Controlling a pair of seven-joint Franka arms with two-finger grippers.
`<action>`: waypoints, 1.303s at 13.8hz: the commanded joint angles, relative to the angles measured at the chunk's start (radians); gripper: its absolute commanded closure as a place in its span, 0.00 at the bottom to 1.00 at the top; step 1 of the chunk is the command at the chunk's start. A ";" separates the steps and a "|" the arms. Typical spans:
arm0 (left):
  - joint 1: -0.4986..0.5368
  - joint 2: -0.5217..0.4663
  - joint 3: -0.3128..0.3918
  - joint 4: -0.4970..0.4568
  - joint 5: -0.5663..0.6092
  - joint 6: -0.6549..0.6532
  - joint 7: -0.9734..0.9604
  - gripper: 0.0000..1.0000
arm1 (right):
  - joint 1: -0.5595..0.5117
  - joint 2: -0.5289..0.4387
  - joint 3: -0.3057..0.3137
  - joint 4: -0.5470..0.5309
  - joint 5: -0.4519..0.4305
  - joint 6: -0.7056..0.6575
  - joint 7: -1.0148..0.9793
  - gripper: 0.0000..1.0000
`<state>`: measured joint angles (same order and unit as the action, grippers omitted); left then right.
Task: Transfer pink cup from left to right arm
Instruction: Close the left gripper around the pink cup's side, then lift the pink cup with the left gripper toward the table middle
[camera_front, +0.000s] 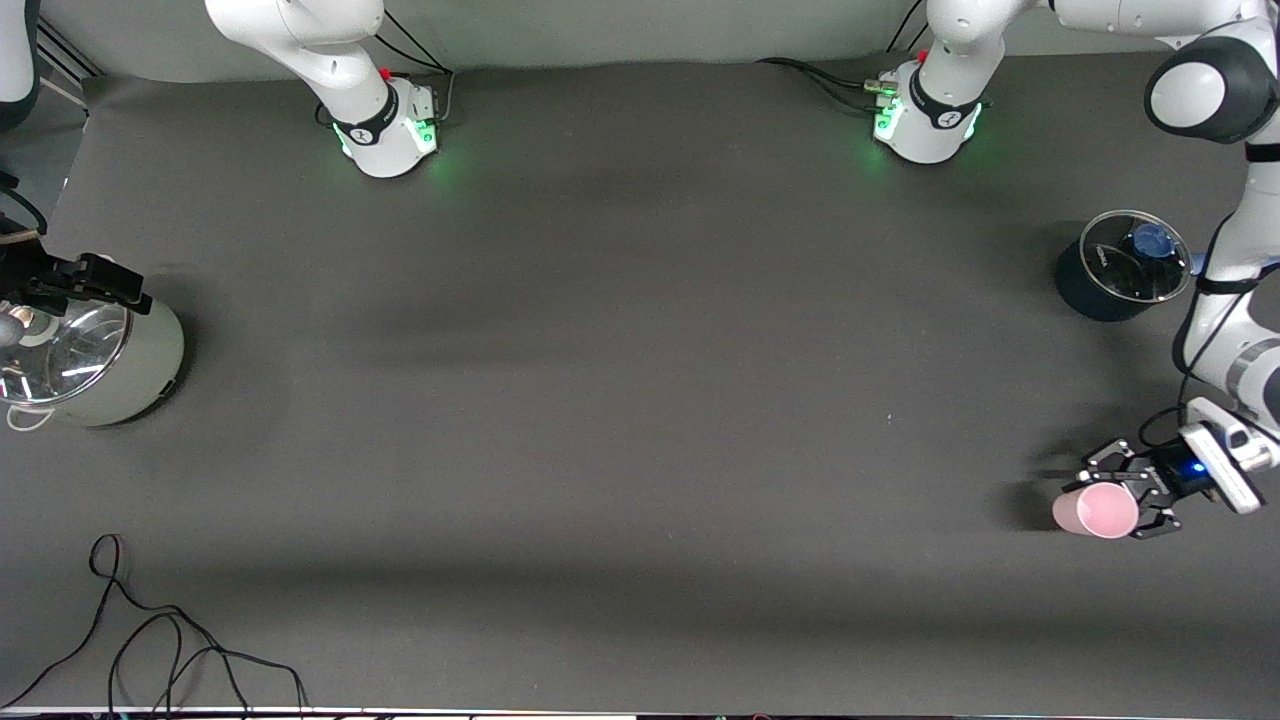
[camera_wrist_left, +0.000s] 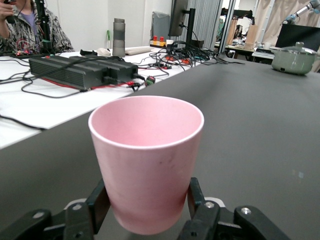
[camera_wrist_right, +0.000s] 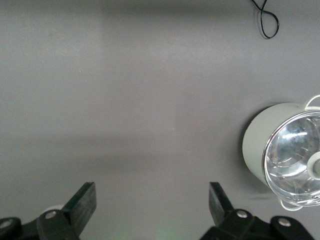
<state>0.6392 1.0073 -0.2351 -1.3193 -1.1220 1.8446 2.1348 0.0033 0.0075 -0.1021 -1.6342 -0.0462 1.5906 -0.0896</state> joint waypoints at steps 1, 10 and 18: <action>-0.018 -0.097 0.013 -0.038 0.019 -0.014 -0.129 0.59 | -0.006 0.002 -0.001 0.010 0.009 -0.011 -0.022 0.00; -0.131 -0.519 0.004 -0.364 -0.025 0.068 -0.435 0.67 | -0.008 0.002 -0.001 0.010 0.009 -0.011 -0.022 0.00; -0.395 -0.849 -0.140 -0.682 -0.341 0.523 -0.403 0.68 | -0.006 0.000 -0.015 0.008 0.009 -0.011 -0.024 0.00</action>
<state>0.3112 0.2687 -0.3330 -1.8928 -1.3700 2.2271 1.7100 0.0029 0.0075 -0.1156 -1.6341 -0.0462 1.5905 -0.0911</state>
